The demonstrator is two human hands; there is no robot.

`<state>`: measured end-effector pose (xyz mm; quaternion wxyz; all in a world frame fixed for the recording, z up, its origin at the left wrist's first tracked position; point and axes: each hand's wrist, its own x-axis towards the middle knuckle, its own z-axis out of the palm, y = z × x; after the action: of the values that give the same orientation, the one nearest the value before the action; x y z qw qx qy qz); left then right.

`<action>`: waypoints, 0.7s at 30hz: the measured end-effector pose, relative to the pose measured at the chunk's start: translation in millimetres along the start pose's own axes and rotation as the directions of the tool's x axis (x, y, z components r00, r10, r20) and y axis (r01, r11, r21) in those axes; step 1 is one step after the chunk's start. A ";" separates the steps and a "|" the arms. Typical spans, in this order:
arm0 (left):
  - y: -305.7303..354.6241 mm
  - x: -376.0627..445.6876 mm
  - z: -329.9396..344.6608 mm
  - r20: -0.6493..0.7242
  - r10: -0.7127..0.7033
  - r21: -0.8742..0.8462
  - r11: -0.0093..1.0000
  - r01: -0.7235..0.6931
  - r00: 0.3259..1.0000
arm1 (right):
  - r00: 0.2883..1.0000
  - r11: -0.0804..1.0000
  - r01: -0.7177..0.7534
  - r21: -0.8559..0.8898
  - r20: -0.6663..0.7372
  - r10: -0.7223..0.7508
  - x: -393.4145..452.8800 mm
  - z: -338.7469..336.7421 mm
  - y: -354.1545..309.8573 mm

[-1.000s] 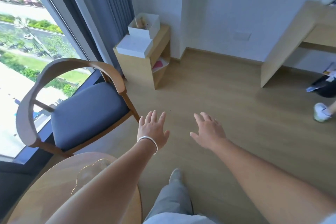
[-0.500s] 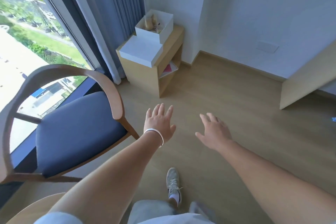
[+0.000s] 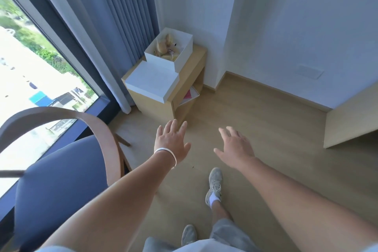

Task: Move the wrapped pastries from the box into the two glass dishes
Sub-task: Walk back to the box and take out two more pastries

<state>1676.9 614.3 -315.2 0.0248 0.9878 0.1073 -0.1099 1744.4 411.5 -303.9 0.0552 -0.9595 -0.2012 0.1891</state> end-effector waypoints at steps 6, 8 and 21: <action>15.3 98.7 -23.6 -0.011 -0.045 0.001 0.999 0.045 0.999 | 0.999 0.998 0.034 0.054 0.000 -0.034 98.3 -41.5 31.4; 21.5 127.4 -32.5 -0.010 -0.055 0.005 0.998 0.055 0.998 | 0.999 0.997 0.040 0.064 0.011 -0.041 126.3 -56.5 42.5; 40.3 291.6 -73.1 -0.068 -0.077 -0.065 0.995 0.073 0.995 | 0.997 0.997 0.082 0.004 -0.014 -0.082 272.6 -129.2 89.8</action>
<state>1978.9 640.5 -307.7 0.0478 0.9851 0.1485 -0.0724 2058.0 436.6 -293.9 0.0663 -0.9516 -0.2399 0.1805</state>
